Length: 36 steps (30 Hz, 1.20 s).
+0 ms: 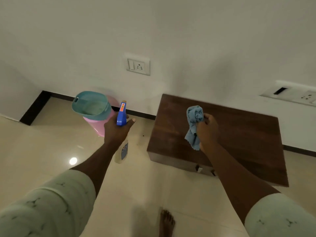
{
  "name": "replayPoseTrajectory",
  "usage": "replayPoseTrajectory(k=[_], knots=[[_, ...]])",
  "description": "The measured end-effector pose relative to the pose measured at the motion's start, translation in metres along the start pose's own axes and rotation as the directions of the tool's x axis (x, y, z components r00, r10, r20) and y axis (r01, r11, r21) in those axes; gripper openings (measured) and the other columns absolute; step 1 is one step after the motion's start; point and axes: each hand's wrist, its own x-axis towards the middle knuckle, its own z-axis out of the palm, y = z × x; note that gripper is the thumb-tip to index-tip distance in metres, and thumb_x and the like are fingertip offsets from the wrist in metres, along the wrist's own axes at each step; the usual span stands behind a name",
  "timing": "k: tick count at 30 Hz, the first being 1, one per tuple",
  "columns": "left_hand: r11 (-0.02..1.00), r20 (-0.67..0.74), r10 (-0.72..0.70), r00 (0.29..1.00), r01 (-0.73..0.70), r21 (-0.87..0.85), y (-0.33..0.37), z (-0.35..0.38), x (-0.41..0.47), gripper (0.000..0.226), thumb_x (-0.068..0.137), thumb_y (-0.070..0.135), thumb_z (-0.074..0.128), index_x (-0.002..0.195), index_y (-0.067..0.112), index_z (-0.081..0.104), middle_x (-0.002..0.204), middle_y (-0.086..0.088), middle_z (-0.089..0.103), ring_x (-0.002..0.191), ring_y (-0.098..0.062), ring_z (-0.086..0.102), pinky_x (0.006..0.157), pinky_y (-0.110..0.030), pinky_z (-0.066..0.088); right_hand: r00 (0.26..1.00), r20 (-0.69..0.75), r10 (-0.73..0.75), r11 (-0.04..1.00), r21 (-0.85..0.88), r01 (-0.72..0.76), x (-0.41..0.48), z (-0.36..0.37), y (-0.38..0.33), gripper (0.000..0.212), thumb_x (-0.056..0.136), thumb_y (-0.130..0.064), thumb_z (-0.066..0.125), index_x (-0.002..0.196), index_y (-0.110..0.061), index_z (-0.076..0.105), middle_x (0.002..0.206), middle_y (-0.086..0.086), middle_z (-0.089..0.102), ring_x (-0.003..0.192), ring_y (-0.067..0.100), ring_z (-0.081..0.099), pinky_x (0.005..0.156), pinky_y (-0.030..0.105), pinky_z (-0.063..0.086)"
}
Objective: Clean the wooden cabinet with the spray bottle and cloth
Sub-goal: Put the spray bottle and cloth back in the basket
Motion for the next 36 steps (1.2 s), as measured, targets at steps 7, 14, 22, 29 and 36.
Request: replayPoseTrajectory(k=[7, 14, 22, 29, 36], knots=[[0.996, -0.074, -0.035, 0.997, 0.029, -0.081, 0.002, -0.049, 0.070, 0.026, 0.078, 0.029, 0.073, 0.092, 0.017, 0.056, 0.088, -0.014, 0.066, 0.084, -0.031, 0.066, 0.078, -0.041, 0.056, 0.988, 0.151, -0.030, 0.999, 0.014, 0.028, 0.002, 0.108, -0.050, 0.031, 0.089, -0.003, 0.051, 0.117, -0.017, 0.052, 0.107, -0.002, 0.056, 0.094, 0.015, 0.056, 0.080, 0.028, 0.050], [0.998, -0.187, 0.027, 0.982, -0.038, -0.057, -0.013, -0.099, 0.167, 0.022, 0.077, 0.031, 0.071, 0.090, 0.016, 0.059, 0.083, -0.010, 0.068, 0.078, -0.027, 0.068, 0.079, -0.047, 0.057, 0.930, 0.337, -0.144, 0.982, -0.070, 0.177, -0.002, 0.226, -0.084, 0.040, 0.089, -0.003, 0.051, 0.123, -0.025, 0.053, 0.105, 0.001, 0.060, 0.096, 0.020, 0.059, 0.085, 0.029, 0.052], [0.995, -0.202, 0.097, 0.975, -0.102, -0.013, -0.055, -0.160, 0.290, 0.024, 0.076, 0.033, 0.070, 0.092, 0.017, 0.061, 0.078, -0.003, 0.066, 0.071, -0.024, 0.069, 0.074, -0.039, 0.059, 0.946, 0.318, -0.064, 0.986, -0.124, 0.108, -0.012, 0.379, -0.108, 0.028, 0.089, -0.007, 0.048, 0.108, -0.028, 0.050, 0.103, 0.006, 0.060, 0.091, 0.026, 0.059, 0.080, 0.039, 0.054], [0.986, -0.203, 0.146, 0.968, -0.158, -0.043, -0.102, -0.163, 0.355, 0.035, 0.078, 0.037, 0.070, 0.099, 0.011, 0.062, 0.072, 0.006, 0.056, 0.056, -0.003, 0.051, 0.062, -0.013, 0.042, 0.936, 0.347, -0.053, 0.994, -0.076, 0.084, -0.015, 0.481, -0.115, 0.030, 0.086, -0.013, 0.056, 0.114, -0.024, 0.051, 0.097, 0.003, 0.061, 0.088, 0.023, 0.060, 0.074, 0.037, 0.053], [0.981, -0.111, 0.173, 0.979, -0.181, -0.072, -0.148, -0.138, 0.395, 0.035, 0.076, 0.042, 0.072, 0.098, 0.018, 0.059, 0.067, 0.015, 0.052, 0.054, -0.003, 0.050, 0.059, -0.011, 0.046, 0.859, 0.488, -0.155, 0.933, -0.212, 0.289, -0.003, 0.537, -0.074, 0.017, 0.087, -0.005, 0.055, 0.102, -0.007, 0.050, 0.087, 0.004, 0.057, 0.076, 0.017, 0.053, 0.054, 0.004, 0.040]])
